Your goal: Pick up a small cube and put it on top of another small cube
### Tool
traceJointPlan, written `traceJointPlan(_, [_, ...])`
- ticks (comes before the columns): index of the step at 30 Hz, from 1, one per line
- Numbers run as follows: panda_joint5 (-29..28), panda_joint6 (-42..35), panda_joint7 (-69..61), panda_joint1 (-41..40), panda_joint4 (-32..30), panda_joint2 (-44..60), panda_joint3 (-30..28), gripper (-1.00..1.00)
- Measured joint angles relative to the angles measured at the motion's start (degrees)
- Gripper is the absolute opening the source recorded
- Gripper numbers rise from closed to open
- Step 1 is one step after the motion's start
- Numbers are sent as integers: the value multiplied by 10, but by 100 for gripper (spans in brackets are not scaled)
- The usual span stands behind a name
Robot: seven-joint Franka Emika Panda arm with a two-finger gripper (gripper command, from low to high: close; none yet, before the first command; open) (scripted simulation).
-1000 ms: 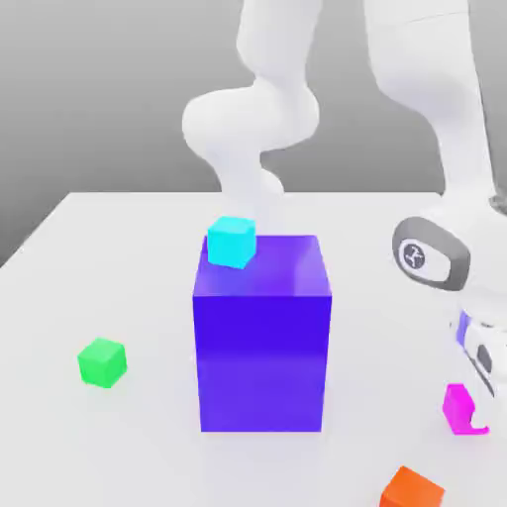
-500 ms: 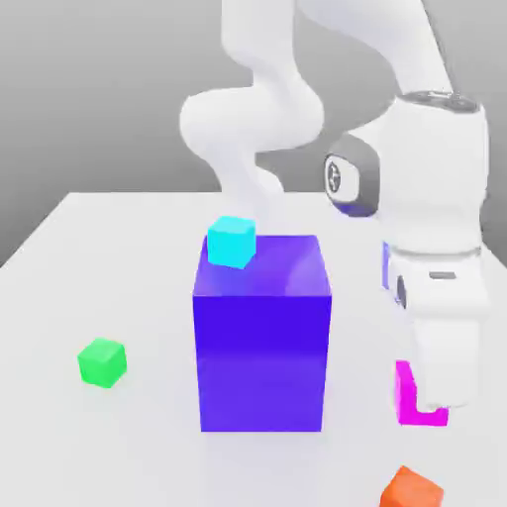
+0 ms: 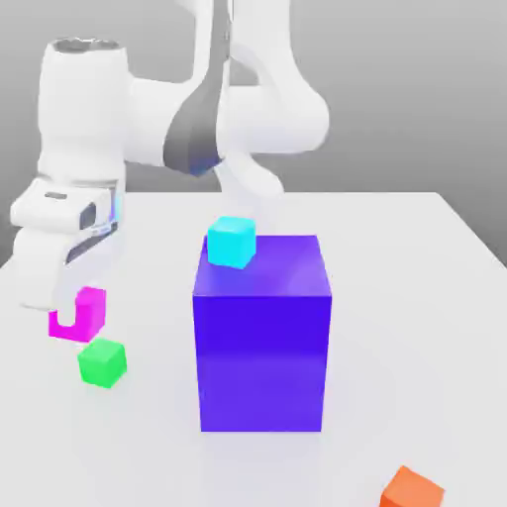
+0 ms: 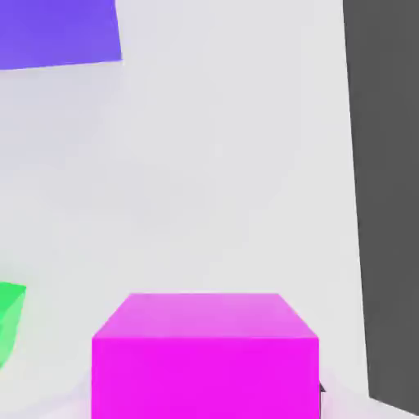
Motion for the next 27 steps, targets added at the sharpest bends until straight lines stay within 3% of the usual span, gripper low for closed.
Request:
traceJointPlan(8, [12, -14, -177, -13, -65, -3, -94, -100])
traceJointPlan(18, [159, 38, -289, 58, -60, 74, -130, -100])
traceJointPlan(27, [309, 113, -394, 76, -60, 161, -110, -100])
